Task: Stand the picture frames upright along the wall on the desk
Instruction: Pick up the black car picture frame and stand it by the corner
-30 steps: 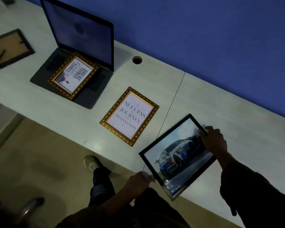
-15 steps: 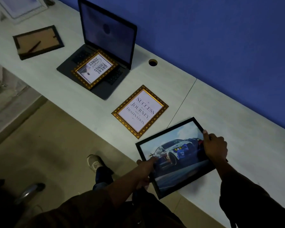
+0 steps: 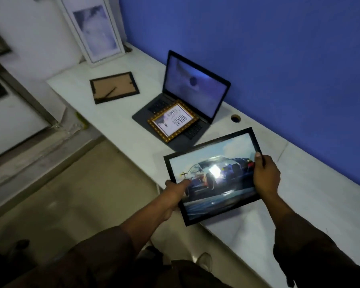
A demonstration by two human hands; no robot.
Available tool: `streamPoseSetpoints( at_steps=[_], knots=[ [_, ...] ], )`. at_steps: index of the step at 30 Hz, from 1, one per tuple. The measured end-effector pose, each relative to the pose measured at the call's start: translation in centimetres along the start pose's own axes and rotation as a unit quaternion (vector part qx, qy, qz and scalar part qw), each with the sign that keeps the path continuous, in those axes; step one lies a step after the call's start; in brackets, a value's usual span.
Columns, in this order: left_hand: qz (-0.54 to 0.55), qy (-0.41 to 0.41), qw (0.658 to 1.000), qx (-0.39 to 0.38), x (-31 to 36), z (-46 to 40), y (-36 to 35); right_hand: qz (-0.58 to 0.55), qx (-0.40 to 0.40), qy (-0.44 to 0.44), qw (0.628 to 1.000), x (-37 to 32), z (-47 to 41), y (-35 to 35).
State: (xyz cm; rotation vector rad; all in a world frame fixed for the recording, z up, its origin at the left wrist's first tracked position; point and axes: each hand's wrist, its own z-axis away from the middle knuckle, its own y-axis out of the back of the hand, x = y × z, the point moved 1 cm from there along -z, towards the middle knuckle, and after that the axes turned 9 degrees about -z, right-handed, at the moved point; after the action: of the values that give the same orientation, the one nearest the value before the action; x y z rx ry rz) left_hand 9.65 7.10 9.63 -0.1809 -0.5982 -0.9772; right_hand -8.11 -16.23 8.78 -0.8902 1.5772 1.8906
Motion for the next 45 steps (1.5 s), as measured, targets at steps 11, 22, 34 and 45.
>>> streamPoseSetpoints(
  at_steps=[11, 22, 34, 45],
  knots=[
    [0.057, -0.111, 0.98, 0.153, 7.1, 0.0, 24.0, -0.1, -0.151, 0.143, 0.973, -21.3, 3.9, -14.8],
    [0.054, -0.181, 0.955, 0.23, 13.2, -5.9, 36.5, -0.143, -0.186, 0.192, 0.953, -31.5, 2.1, -21.5],
    [0.048, -0.259, 0.924, 0.278, 25.2, -9.3, 43.6, -0.164, -0.164, 0.254, 0.939, -43.2, -7.4, -29.8],
    [0.003, -0.363, 0.902, 0.233, 38.3, -19.1, 50.0, -0.052, -0.138, 0.212, 0.966, -49.3, -16.9, -35.6]
  ],
)
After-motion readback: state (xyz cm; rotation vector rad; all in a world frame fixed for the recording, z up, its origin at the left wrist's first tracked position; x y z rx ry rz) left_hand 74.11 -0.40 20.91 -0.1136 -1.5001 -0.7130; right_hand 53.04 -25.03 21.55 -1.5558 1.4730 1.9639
